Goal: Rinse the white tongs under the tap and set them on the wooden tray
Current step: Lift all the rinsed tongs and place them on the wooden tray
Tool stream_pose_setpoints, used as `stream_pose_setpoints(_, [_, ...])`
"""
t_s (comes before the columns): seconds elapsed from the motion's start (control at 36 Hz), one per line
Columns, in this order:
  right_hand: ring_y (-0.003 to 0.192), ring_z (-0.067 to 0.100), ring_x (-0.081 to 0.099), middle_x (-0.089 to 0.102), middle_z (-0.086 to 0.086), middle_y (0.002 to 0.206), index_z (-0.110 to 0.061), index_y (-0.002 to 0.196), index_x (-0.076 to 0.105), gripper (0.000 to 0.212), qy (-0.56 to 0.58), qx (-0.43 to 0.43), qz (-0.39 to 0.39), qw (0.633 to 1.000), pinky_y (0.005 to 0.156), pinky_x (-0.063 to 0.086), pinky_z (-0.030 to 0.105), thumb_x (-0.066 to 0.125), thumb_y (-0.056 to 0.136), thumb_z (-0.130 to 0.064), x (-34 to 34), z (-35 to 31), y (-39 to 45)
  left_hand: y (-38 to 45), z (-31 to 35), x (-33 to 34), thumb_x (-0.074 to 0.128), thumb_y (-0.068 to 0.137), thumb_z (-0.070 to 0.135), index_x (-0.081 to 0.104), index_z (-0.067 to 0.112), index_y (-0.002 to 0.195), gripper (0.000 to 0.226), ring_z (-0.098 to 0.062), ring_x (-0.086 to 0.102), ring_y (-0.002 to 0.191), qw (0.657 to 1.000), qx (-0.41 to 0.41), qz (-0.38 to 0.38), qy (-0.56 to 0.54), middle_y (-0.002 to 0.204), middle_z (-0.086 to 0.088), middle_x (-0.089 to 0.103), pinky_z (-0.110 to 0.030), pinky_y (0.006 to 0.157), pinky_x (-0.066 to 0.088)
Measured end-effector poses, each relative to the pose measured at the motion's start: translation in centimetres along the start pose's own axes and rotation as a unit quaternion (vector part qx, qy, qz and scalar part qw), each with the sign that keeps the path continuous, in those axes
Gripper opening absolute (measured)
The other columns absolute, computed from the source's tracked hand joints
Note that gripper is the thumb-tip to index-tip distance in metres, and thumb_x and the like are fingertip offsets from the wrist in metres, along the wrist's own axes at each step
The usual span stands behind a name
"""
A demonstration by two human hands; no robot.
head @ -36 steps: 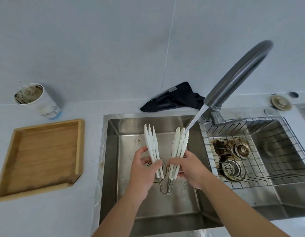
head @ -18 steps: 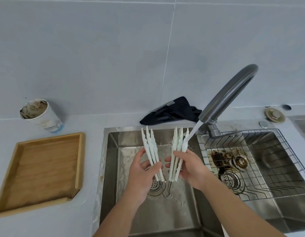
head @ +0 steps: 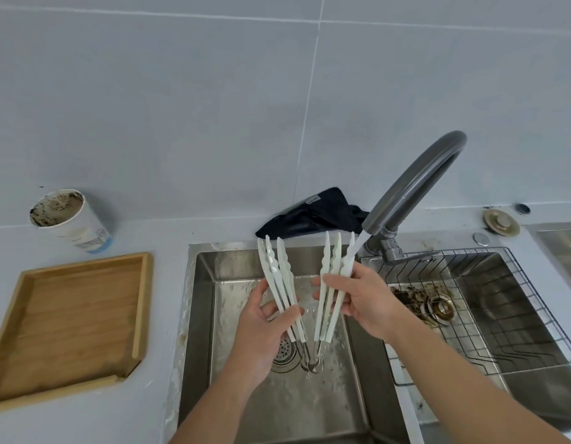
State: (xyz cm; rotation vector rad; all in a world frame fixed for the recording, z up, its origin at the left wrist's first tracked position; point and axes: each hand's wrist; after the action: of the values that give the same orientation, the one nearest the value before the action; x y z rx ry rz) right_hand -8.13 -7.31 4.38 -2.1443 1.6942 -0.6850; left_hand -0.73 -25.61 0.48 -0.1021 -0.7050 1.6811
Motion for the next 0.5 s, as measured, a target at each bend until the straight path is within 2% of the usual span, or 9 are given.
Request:
stream_pose_setpoints(0.11, [0.085, 0.031, 0.076, 0.077, 0.017, 0.100, -0.003, 0.114, 0.066, 0.021, 0.017, 0.018, 0.007, 1.000, 0.067, 0.061, 0.035, 0.066, 0.094, -0.010, 0.4, -0.8, 0.6, 0.0, 0.5, 0.3, 0.073, 0.087, -0.004, 0.056, 0.030, 0.130, 0.058, -0.026, 0.078, 0.088, 0.999, 0.002, 0.009, -0.032, 0.100, -0.011, 0.080, -0.034, 0.070, 0.062])
stream_pose_setpoints(0.17, [0.080, 0.029, 0.075, 0.077, 0.016, 0.095, 0.001, 0.119, 0.064, 0.026, 0.046, 0.039, 0.008, 0.998, 0.065, 0.060, 0.035, 0.062, 0.097, -0.013, 0.6, -1.3, 0.9, 0.1, 1.0, 0.7, 0.074, 0.087, -0.002, 0.057, 0.036, 0.125, 0.056, -0.025, 0.078, 0.087, 0.999, 0.003, 0.015, -0.036, 0.098, -0.010, 0.080, -0.035, 0.070, 0.063])
stream_pose_setpoints(0.22, [0.079, 0.029, 0.073, 0.074, 0.020, 0.099, 0.005, 0.121, 0.063, 0.030, 0.084, 0.060, 0.016, 0.995, 0.064, 0.061, 0.035, 0.059, 0.100, -0.016, 0.8, -1.9, 1.0, 0.4, 1.5, 1.2, 0.074, 0.087, -0.001, 0.058, 0.039, 0.123, 0.056, -0.024, 0.078, 0.087, 0.999, 0.003, 0.018, -0.040, 0.096, -0.009, 0.081, -0.036, 0.071, 0.063])
stream_pose_setpoints(0.28, [0.080, 0.030, 0.072, 0.072, 0.022, 0.101, 0.006, 0.117, 0.065, 0.033, 0.121, 0.077, 0.035, 0.989, 0.065, 0.063, 0.039, 0.058, 0.101, -0.022, 0.9, -2.5, 1.0, 0.6, 2.2, 1.9, 0.074, 0.087, -0.002, 0.058, 0.035, 0.128, 0.057, -0.024, 0.078, 0.087, 0.999, 0.007, 0.017, -0.040, 0.095, -0.010, 0.081, -0.034, 0.069, 0.062])
stream_pose_setpoints(0.36, [0.078, 0.031, 0.072, 0.073, 0.020, 0.090, 0.006, 0.112, 0.068, 0.042, 0.159, 0.081, 0.042, 0.983, 0.073, 0.064, 0.045, 0.053, 0.103, -0.032, 0.8, -3.3, 1.1, 0.9, 3.2, 2.6, 0.075, 0.087, -0.001, 0.059, 0.030, 0.129, 0.055, -0.021, 0.079, 0.082, 0.999, 0.018, 0.027, -0.042, 0.091, -0.006, 0.081, -0.030, 0.065, 0.062])
stream_pose_setpoints(0.5, [0.080, 0.033, 0.073, 0.071, 0.023, 0.095, 0.009, 0.118, 0.064, 0.046, 0.175, 0.070, 0.023, 0.982, 0.071, 0.063, 0.043, 0.050, 0.104, -0.032, 0.6, -4.2, 0.9, 1.1, 4.1, 3.2, 0.075, 0.087, 0.001, 0.058, 0.042, 0.114, 0.052, -0.017, 0.079, 0.082, 0.998, 0.034, 0.020, -0.038, 0.092, 0.003, 0.081, -0.026, 0.061, 0.061])
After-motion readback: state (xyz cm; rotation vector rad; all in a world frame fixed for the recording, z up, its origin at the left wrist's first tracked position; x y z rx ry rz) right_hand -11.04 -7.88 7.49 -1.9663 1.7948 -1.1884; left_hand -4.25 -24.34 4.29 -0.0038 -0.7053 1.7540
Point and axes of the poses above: each hand's wrist, its own y-axis towards the middle knuckle, its own x-axis out of the palm, z = x × y
